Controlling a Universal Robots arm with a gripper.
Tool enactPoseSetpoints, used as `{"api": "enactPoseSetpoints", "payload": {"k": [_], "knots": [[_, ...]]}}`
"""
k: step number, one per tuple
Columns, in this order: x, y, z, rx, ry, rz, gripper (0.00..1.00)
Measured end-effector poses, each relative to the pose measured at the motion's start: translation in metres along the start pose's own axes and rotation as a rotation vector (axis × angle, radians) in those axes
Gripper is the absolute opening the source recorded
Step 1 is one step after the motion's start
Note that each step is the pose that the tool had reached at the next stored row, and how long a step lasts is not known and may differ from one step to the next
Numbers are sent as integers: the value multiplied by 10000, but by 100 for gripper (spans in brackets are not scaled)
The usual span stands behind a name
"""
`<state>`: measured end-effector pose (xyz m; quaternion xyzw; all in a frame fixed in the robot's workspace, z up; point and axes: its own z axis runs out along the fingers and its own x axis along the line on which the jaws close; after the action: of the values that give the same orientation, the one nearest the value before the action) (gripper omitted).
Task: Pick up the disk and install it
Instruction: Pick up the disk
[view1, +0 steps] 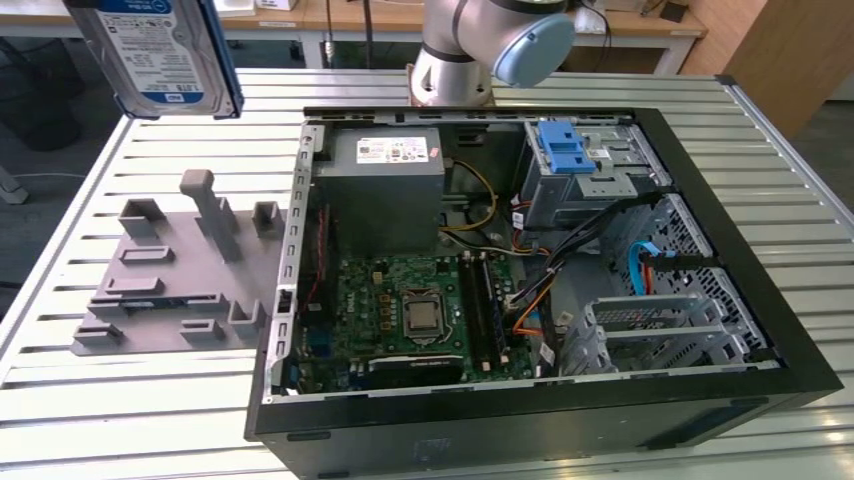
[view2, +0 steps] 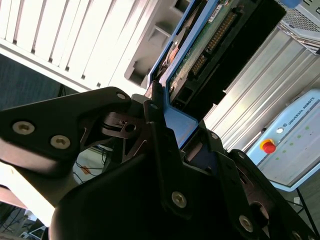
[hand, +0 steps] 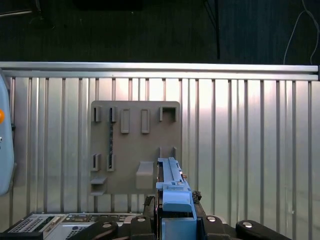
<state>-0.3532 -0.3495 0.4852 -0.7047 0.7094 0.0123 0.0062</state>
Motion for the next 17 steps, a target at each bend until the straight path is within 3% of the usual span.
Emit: {"api": "enactPoseSetpoints", "payload": {"k": [17], "knots": [[14, -43, -1, 0, 0, 0, 36]]}}
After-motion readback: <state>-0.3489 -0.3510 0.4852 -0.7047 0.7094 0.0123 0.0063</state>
